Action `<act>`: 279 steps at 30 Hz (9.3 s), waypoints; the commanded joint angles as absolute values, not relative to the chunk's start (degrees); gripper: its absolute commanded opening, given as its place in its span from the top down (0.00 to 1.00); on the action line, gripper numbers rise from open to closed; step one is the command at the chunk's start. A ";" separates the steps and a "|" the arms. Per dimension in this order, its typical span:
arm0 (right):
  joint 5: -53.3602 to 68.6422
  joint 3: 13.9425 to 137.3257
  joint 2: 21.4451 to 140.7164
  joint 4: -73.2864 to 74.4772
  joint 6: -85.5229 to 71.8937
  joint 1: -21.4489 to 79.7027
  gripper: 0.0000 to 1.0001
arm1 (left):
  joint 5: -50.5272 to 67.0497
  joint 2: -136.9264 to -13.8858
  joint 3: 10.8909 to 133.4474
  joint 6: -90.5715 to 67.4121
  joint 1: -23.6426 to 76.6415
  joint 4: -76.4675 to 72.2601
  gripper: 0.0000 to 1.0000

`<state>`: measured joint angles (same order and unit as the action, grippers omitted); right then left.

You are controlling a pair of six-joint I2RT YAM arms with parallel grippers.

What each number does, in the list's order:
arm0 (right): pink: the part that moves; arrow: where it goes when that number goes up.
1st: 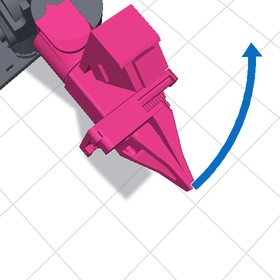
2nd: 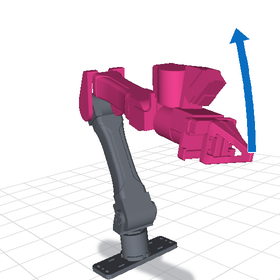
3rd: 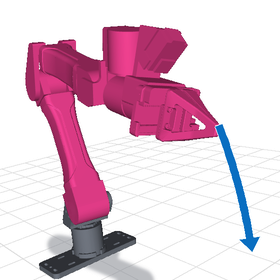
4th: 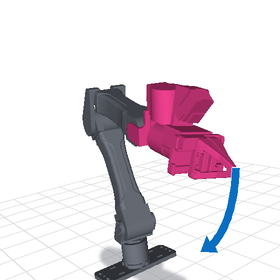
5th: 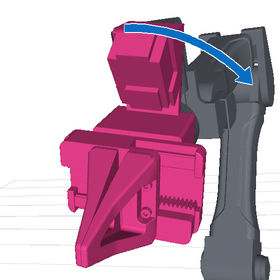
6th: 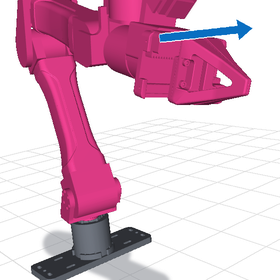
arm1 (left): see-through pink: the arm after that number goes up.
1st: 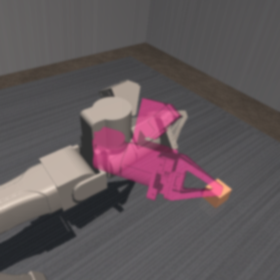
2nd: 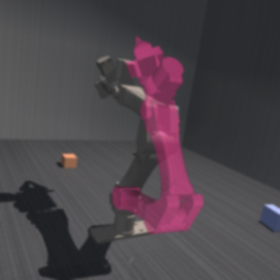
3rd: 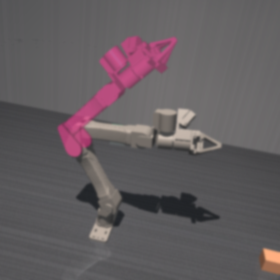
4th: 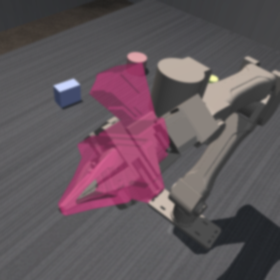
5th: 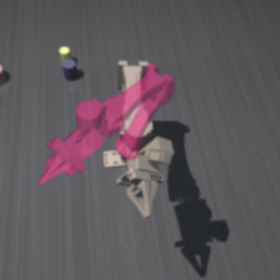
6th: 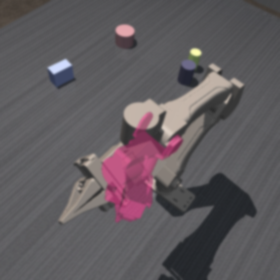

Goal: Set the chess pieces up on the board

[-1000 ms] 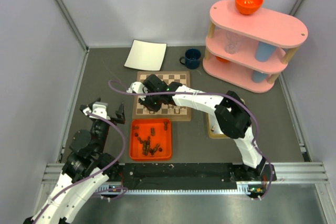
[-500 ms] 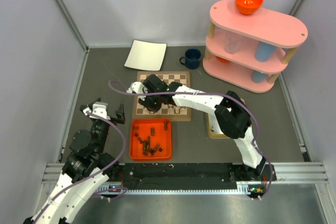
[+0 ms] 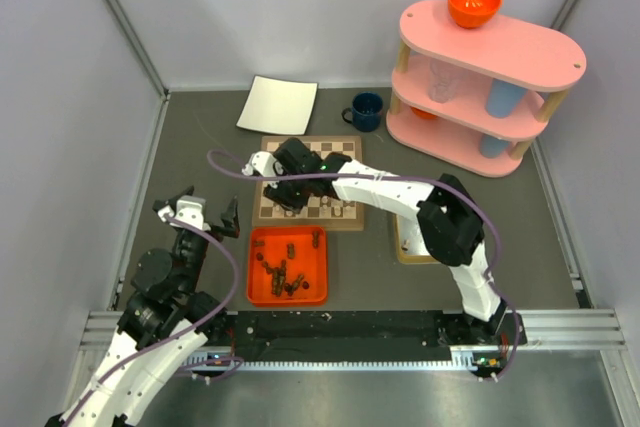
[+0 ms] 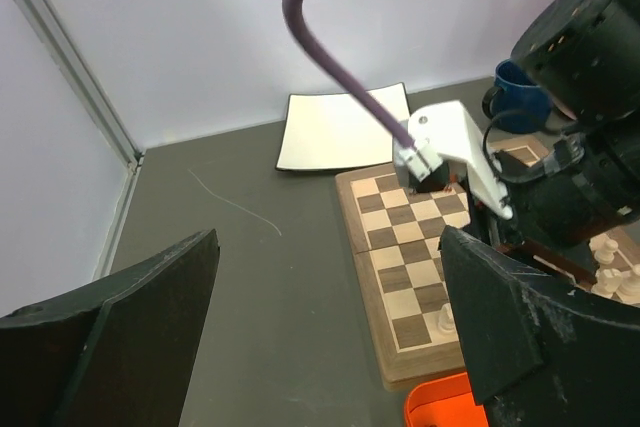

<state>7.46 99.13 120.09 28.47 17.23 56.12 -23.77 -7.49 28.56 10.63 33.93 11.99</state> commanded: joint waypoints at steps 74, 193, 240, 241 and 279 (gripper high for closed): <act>4.21 47.29 84.11 51.16 67.15 8.79 0.60 | -6.24 -35.42 34.98 5.89 33.57 15.03 0.02; 23.45 63.71 74.35 49.39 37.09 9.14 1.00 | 9.41 -37.00 38.41 -1.50 23.12 14.85 0.02; 13.01 124.89 130.52 59.68 35.33 49.57 0.99 | -5.01 -23.03 32.34 2.02 21.71 11.51 0.03; 13.01 124.81 130.78 59.68 35.33 49.74 0.99 | -4.92 -22.94 32.34 2.02 21.71 11.51 0.04; 9.75 122.78 132.63 61.08 37.44 50.27 0.97 | -3.69 -23.03 32.34 1.85 20.83 11.25 0.03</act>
